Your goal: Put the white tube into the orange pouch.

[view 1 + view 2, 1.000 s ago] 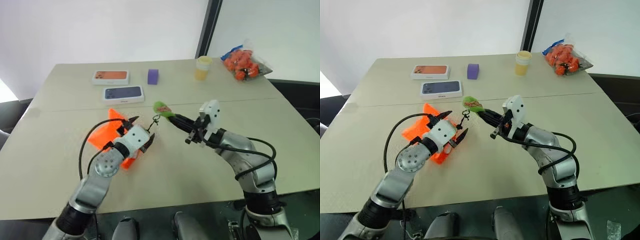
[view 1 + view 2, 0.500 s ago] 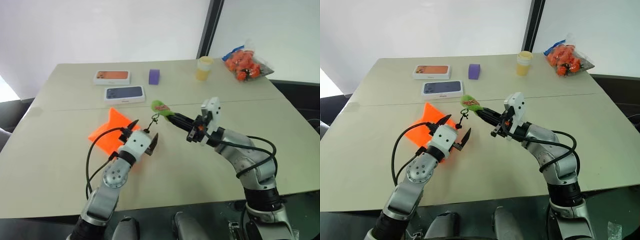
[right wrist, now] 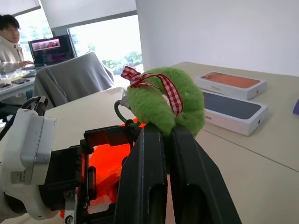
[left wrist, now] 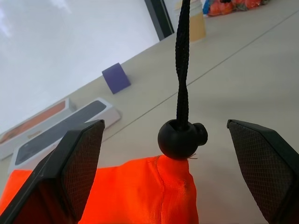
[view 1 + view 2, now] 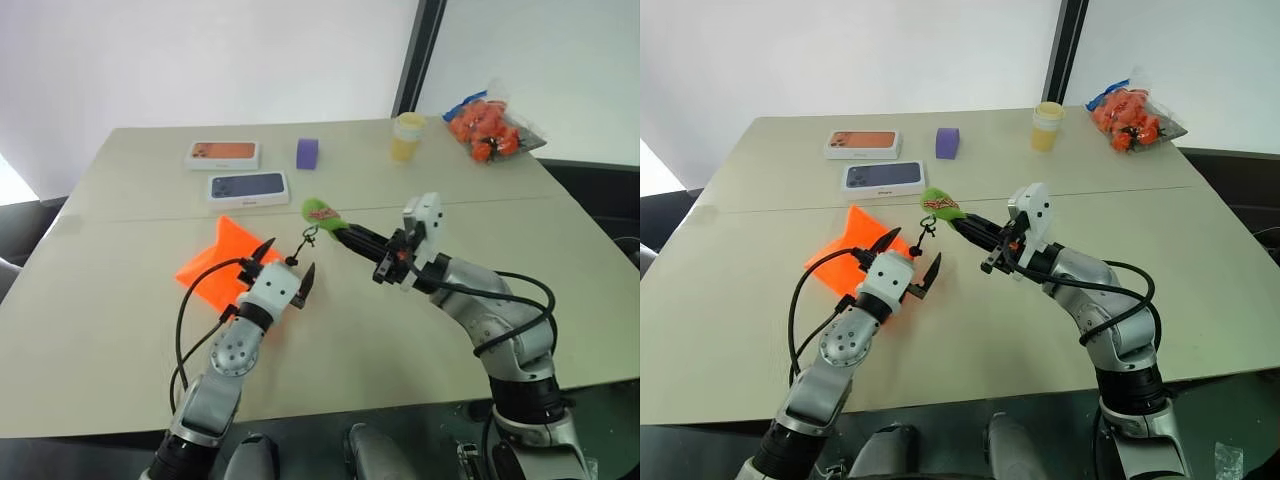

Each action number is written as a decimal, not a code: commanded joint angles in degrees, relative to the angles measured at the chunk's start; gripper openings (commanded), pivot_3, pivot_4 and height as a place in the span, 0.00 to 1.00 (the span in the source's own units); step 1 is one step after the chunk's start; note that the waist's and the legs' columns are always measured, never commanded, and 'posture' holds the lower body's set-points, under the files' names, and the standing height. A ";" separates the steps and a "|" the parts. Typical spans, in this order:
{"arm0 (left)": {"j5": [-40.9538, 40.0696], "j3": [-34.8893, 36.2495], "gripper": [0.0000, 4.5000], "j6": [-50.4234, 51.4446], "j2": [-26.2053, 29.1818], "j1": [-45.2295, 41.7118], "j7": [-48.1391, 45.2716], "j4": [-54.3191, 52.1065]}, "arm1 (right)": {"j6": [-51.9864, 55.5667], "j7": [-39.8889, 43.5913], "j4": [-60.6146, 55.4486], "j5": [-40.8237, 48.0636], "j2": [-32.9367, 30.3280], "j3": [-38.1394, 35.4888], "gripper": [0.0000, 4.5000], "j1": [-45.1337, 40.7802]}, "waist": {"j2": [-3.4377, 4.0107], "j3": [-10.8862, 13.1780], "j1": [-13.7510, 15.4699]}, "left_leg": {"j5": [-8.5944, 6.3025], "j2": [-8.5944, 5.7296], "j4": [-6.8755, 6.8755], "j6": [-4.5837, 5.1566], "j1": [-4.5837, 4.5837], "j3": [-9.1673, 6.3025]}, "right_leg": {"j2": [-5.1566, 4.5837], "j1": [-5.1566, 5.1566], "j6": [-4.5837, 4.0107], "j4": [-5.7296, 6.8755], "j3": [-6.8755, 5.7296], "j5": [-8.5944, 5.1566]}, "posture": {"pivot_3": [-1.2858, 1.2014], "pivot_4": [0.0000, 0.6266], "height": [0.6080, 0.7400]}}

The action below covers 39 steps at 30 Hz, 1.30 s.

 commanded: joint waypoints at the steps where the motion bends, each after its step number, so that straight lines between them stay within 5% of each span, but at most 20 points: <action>1: 0.25 0.72 1.00 -1.96 -0.51 -0.48 0.54 -1.07 | -0.14 0.25 -2.32 1.03 -0.50 0.05 0.00 -0.70 | 0.00 0.00 0.00 | 0.00 0.00 0.00 0.00 0.00 0.00 | 0.00 0.00 0.00 0.00 0.00 0.00 | 0.52 0.24 0.87; 4: 0.11 0.74 1.00 -2.79 -0.61 -0.47 0.44 -1.14 | -0.25 0.44 -2.10 0.99 -0.63 0.45 0.00 -0.95 | 0.00 0.00 0.00 | 0.00 0.00 0.00 0.00 0.00 0.00 | 0.00 -0.01 0.00 0.00 0.00 0.00 | 0.52 0.24 0.87; 6: 0.18 0.69 0.88 -3.15 -0.65 -0.50 0.38 -1.12 | -0.32 0.46 -1.98 0.93 -0.66 0.65 0.00 -1.04 | 0.00 0.00 0.01 | 0.00 0.00 0.00 0.00 0.00 0.00 | 0.00 0.00 0.00 0.00 0.00 0.00 | 0.52 0.24 0.87; 14: 0.07 0.88 0.04 -3.49 -0.86 -0.57 0.12 -0.60 | -0.73 0.53 -1.81 0.74 -0.67 1.15 0.00 -1.18 | 0.00 0.00 0.00 | 0.00 0.00 0.00 0.00 0.00 0.00 | 0.00 0.00 0.00 0.00 0.00 0.00 | 0.52 0.24 0.87; 39: -7.75 7.10 0.04 -3.36 13.02 8.22 -14.44 1.28 | -10.35 -9.63 12.97 -11.51 -0.71 -2.33 0.00 -7.59 | 0.08 -0.02 -0.17 | 0.00 0.03 -0.07 0.00 0.03 0.04 | -0.02 -0.04 -0.04 -0.01 0.02 -0.01 | 0.52 0.24 0.87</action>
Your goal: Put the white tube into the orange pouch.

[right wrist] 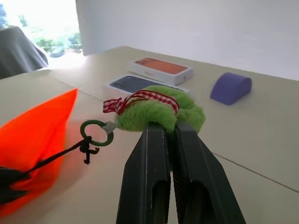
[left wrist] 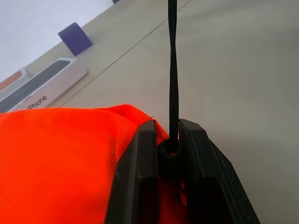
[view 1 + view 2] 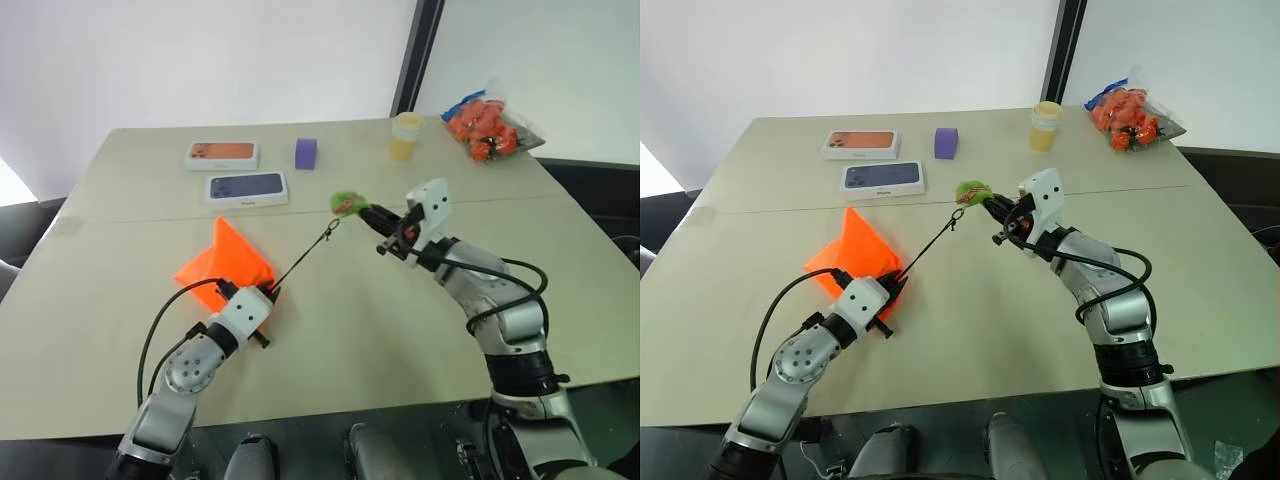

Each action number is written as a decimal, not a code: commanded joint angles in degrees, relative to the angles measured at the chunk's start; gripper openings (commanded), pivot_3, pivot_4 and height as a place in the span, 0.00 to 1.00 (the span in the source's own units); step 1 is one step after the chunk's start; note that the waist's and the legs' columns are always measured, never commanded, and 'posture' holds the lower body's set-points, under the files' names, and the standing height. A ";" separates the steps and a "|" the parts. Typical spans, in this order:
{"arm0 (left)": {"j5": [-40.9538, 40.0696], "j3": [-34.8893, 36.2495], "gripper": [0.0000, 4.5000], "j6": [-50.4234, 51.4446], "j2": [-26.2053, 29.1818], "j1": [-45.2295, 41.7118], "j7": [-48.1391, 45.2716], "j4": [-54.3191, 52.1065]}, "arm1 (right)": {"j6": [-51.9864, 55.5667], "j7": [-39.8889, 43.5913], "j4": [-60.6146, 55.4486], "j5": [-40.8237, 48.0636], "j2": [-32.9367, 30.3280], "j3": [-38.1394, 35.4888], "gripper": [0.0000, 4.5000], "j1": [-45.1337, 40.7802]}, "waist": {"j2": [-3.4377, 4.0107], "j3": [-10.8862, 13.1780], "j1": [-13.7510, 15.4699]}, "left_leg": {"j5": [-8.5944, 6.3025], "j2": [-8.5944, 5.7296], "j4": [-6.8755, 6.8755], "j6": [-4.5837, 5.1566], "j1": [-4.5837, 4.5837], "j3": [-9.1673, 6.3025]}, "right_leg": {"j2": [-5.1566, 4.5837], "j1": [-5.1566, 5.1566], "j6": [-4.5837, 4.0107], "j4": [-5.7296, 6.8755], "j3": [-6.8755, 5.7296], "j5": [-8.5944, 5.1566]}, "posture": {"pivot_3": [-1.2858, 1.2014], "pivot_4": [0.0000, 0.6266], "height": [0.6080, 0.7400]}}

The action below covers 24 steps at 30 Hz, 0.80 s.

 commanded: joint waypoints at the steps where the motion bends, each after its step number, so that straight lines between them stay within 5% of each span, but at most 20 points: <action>1: -0.31 1.49 0.04 0.81 0.94 1.44 -0.71 0.23 | -2.38 -2.09 0.03 -1.39 0.42 -2.20 0.00 -2.19 | 0.03 -0.02 -0.03 | 0.00 0.00 0.00 0.00 0.00 0.00 | 0.00 0.00 0.00 0.00 0.00 0.00 | 0.52 0.24 0.87; 10: -0.09 2.25 0.04 0.53 2.77 4.39 -2.29 -0.99 | -2.42 -9.44 7.27 -6.71 0.83 -3.41 0.00 -4.37 | 0.10 -0.05 0.00 | 0.00 0.01 0.00 0.00 0.01 0.01 | -0.01 -0.01 -0.01 0.00 0.01 0.00 | 0.52 0.24 0.87; 17: -5.33 2.36 0.04 1.07 1.98 3.77 -5.95 -3.53 | -1.77 -3.12 3.24 -4.68 0.61 -0.08 0.00 -2.70 | 0.12 -0.04 -0.02 | 0.00 0.01 -0.01 0.00 0.00 0.02 | -0.01 -0.02 -0.01 0.00 0.02 0.00 | 0.52 0.24 0.87; 20: -10.94 3.12 0.34 3.48 0.99 3.63 -8.32 -6.56 | -0.12 1.91 -0.67 -4.34 -1.33 3.02 0.22 -0.50 | 0.13 -0.04 -0.02 | 0.00 0.01 -0.02 0.00 -0.02 0.02 | -0.01 -0.02 0.00 0.00 0.01 0.00 | 0.52 0.24 0.87; 24: -20.86 6.03 0.77 11.40 0.61 4.27 -11.00 -11.39 | -1.84 4.66 -2.82 -6.34 -3.56 4.75 0.66 3.12 | 0.11 -0.03 -0.01 | 0.00 0.02 -0.01 0.01 -0.02 0.01 | -0.01 -0.02 0.01 0.00 0.01 -0.01 | 0.52 0.24 0.87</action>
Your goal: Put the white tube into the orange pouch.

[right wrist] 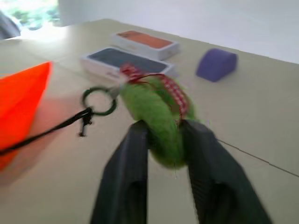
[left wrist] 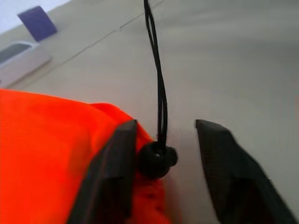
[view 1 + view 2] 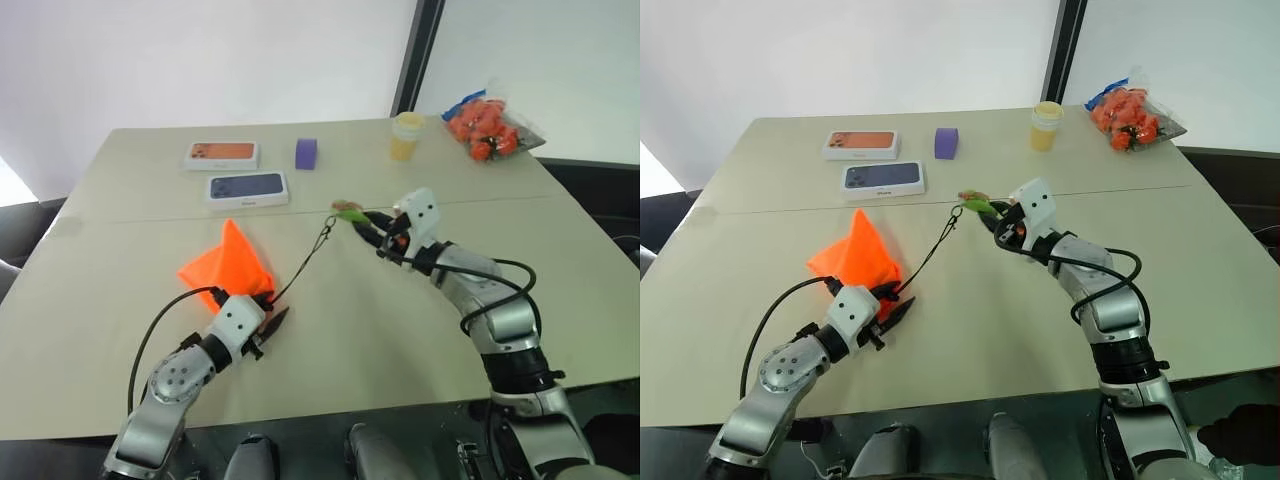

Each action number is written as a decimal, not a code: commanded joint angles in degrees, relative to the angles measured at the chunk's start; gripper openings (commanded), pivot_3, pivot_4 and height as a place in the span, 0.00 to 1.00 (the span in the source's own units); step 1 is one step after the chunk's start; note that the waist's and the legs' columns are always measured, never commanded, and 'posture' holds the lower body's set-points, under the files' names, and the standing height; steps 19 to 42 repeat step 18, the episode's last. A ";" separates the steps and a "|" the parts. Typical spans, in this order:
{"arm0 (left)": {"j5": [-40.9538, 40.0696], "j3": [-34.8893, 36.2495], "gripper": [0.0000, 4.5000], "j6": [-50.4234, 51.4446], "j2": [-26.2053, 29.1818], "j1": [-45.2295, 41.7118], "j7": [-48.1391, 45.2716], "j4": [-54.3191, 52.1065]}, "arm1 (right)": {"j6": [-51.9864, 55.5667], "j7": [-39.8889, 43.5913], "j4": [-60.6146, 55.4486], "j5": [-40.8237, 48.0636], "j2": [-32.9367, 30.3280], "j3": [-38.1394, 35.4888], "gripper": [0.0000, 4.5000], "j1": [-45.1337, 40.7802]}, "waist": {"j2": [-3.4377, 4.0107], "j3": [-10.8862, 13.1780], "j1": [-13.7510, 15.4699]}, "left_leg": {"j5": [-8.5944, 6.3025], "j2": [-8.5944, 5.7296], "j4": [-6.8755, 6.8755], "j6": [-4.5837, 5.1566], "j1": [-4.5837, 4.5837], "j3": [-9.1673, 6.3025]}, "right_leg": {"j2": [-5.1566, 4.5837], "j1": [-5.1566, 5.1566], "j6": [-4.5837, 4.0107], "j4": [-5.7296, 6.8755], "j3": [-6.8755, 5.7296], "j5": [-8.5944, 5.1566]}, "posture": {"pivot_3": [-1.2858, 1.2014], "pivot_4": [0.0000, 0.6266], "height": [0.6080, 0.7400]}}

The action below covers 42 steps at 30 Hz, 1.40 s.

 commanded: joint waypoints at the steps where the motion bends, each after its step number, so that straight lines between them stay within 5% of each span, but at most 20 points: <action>1: -9.87 4.99 0.88 6.81 0.06 0.60 -1.93 -6.23 | -2.29 3.29 -3.37 -1.53 -3.05 1.12 0.66 2.88 | -0.01 0.00 0.06 | 0.00 0.00 0.00 0.00 0.00 0.00 | 0.00 0.01 0.00 0.00 0.00 0.00 | 0.52 0.24 0.87; 11: -19.64 24.54 0.88 14.86 4.61 2.58 -0.16 -2.94 | -5.96 8.62 -3.17 1.19 -8.32 -4.96 0.66 11.68 | -0.10 0.08 0.01 | 0.00 0.00 0.03 0.00 0.04 0.00 | 0.02 -0.02 0.06 -0.01 0.00 -0.05 | 0.52 0.24 0.87; 42: -17.99 25.67 0.88 12.81 6.06 4.81 -1.30 0.00 | -7.27 9.44 -3.30 3.34 -7.65 -7.57 0.66 13.23 | -0.14 0.11 0.01 | -0.01 -0.02 0.05 -0.02 0.04 0.06 | -0.06 -0.13 -0.03 -0.25 0.03 -0.01 | 0.52 0.24 0.87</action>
